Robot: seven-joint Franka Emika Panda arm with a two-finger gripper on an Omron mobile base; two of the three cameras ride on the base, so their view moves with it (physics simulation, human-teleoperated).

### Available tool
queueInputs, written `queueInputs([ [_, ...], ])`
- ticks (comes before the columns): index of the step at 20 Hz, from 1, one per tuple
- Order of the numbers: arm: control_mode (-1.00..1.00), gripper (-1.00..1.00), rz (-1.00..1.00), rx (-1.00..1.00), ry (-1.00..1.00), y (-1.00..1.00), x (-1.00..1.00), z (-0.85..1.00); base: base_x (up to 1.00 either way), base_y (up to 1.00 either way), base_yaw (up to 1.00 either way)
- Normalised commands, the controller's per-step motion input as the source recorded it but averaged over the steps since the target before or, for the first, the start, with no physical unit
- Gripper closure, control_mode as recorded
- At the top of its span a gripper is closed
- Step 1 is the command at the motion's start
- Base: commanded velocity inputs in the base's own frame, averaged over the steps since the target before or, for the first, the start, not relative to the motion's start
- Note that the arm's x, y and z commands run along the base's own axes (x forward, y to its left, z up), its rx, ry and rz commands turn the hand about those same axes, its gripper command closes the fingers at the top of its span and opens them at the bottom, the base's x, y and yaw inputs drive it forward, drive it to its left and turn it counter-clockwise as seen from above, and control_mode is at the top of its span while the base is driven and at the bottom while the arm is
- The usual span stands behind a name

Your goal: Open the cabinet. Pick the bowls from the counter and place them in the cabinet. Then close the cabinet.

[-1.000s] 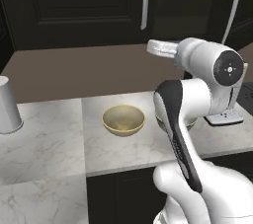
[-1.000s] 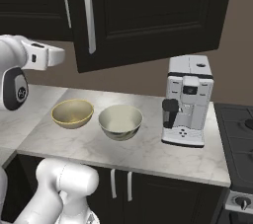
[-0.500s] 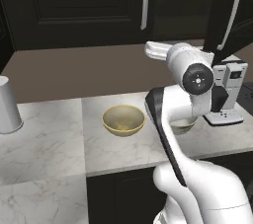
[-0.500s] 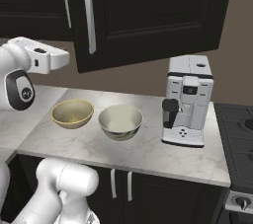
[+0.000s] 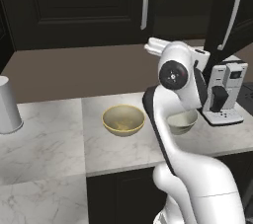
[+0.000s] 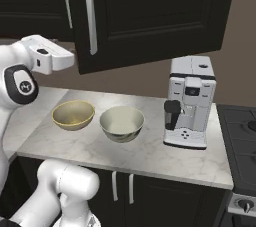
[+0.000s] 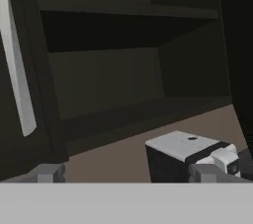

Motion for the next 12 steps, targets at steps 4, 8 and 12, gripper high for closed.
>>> queueInputs([
  [4,-1.0,-1.0,0.0,0.01,0.0,-0.29,0.23,0.0,0.0,0.0,0.0],
  [8,-1.0,-1.0,0.01,0.05,0.0,-0.49,0.22,-0.02,0.0,0.0,0.0],
  [12,-1.0,-1.0,0.0,0.13,0.0,-0.82,0.0,-0.04,0.0,0.0,0.0],
])
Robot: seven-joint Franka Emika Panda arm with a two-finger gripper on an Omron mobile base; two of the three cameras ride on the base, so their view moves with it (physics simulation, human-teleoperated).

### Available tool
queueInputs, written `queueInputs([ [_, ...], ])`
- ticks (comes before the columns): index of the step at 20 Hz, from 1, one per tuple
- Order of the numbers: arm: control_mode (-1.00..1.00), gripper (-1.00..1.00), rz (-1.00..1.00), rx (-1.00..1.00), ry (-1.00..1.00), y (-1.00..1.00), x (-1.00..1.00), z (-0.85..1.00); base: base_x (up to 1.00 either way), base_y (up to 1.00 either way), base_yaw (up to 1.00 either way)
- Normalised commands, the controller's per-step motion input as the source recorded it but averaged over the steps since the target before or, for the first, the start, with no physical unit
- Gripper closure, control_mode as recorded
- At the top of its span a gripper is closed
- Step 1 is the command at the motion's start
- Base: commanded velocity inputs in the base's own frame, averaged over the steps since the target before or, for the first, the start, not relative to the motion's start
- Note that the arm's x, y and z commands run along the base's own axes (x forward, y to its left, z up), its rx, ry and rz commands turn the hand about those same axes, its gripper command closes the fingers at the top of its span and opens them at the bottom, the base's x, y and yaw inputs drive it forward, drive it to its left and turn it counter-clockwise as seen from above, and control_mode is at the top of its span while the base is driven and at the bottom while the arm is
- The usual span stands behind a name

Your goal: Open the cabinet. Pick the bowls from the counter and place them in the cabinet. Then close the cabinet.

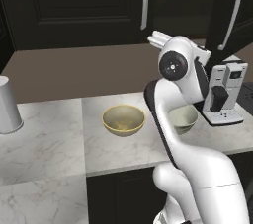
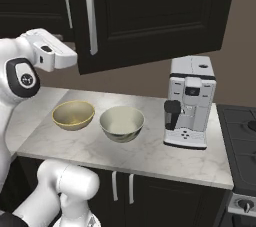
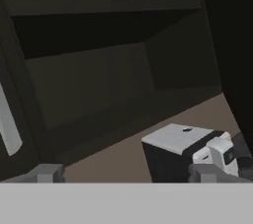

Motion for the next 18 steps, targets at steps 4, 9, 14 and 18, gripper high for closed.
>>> queueInputs([
  [4,-1.0,-1.0,0.0,0.24,0.0,-0.99,-0.16,-0.09,0.0,0.0,0.0],
  [9,-1.0,-1.0,0.0,0.3,-0.04,-1.0,-0.47,-0.18,0.0,0.0,0.0],
  [14,-1.0,-1.0,0.0,0.27,-0.16,-1.0,-0.68,-0.3,0.0,0.0,0.0],
  [18,-1.0,-1.0,0.0,0.24,-0.23,-1.0,-0.54,-0.39,0.0,0.0,0.0],
])
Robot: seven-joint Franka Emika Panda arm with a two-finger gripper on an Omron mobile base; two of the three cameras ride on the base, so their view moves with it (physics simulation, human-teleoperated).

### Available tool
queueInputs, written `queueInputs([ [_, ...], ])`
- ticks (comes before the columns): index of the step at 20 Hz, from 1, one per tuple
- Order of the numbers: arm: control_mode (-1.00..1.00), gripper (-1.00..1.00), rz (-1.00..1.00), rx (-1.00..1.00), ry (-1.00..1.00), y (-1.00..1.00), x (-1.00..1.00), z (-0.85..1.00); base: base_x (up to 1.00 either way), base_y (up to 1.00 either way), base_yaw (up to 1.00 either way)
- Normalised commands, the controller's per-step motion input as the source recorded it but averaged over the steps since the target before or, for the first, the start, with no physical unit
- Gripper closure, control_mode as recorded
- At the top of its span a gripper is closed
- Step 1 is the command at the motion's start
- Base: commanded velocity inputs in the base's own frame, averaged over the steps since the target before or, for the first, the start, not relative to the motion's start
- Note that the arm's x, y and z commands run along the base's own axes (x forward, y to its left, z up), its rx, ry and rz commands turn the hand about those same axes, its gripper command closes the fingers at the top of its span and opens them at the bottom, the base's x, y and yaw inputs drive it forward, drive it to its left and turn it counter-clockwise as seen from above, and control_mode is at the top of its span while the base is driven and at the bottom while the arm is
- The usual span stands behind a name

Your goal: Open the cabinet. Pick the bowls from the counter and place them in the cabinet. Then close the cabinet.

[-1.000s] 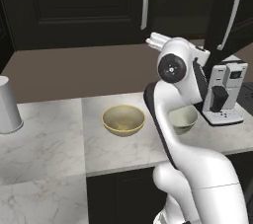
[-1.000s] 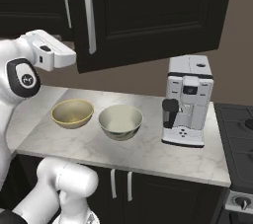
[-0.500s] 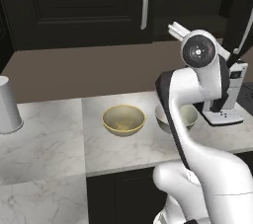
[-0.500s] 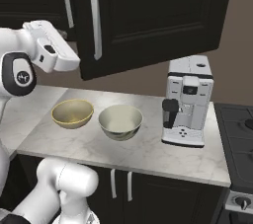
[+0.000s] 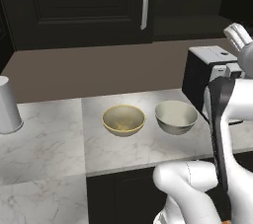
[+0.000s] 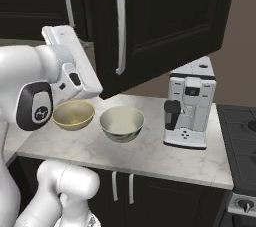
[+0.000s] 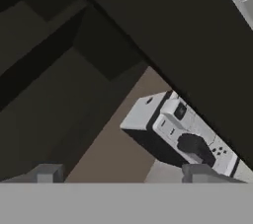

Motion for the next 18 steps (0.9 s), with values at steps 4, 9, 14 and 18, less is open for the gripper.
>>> queueInputs([
  [4,-1.0,-1.0,0.0,0.22,-0.24,-1.0,-0.24,-0.25,0.0,0.0,0.0],
  [9,-1.0,-1.0,0.0,0.19,-0.2,-0.83,-0.3,0.02,0.0,0.0,0.0],
  [14,-1.0,-1.0,0.02,0.17,-0.12,-0.49,-0.6,0.16,0.0,0.0,0.0],
  [18,-1.0,-1.0,0.08,0.06,-0.08,-0.02,-0.79,0.0,0.0,0.0,0.0],
])
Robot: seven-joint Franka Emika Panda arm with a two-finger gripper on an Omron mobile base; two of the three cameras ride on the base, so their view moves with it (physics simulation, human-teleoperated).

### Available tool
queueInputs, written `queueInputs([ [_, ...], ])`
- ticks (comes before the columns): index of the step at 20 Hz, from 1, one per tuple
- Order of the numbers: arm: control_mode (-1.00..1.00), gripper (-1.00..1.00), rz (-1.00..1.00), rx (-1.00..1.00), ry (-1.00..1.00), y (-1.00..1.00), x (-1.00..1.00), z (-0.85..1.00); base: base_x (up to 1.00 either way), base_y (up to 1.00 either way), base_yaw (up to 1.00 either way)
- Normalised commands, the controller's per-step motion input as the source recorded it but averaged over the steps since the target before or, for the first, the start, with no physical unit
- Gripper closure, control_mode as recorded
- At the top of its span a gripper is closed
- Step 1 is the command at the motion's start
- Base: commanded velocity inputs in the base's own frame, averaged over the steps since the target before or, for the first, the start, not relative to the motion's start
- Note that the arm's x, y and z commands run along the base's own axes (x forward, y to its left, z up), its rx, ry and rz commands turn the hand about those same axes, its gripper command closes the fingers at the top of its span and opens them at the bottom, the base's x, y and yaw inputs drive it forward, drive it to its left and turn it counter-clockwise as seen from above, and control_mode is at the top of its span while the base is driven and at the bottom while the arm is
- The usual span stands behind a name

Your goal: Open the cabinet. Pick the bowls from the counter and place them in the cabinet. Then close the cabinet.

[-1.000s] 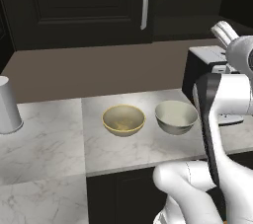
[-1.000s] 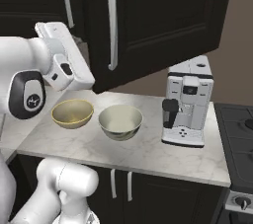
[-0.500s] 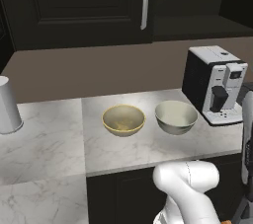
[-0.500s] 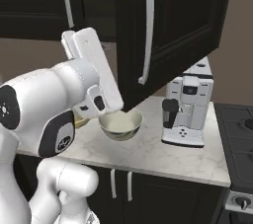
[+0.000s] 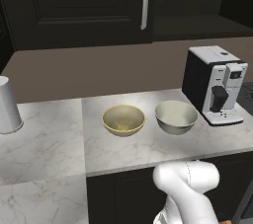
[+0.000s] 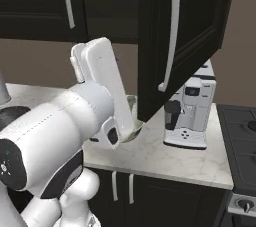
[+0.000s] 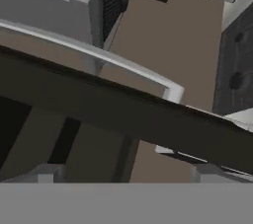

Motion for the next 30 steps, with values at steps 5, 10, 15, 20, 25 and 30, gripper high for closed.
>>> queueInputs([
  [5,-1.0,-1.0,0.06,-0.14,-0.19,0.79,-0.97,0.03,0.0,0.0,0.0],
  [10,-1.0,-1.0,0.05,-0.22,-0.1,0.92,-0.69,0.18,0.0,0.0,0.0],
  [15,-1.0,-1.0,0.01,-0.26,-0.01,0.92,-0.18,0.24,0.0,0.0,0.0],
  [20,-1.0,-1.0,0.03,-0.2,0.01,0.55,-0.02,0.24,0.0,0.0,0.0],
  [25,-1.0,-1.0,0.14,-0.33,0.11,0.34,0.0,0.11,0.0,0.0,0.0],
  [30,-1.0,-1.0,0.18,-0.24,0.21,0.12,0.06,0.16,0.0,0.0,0.0],
])
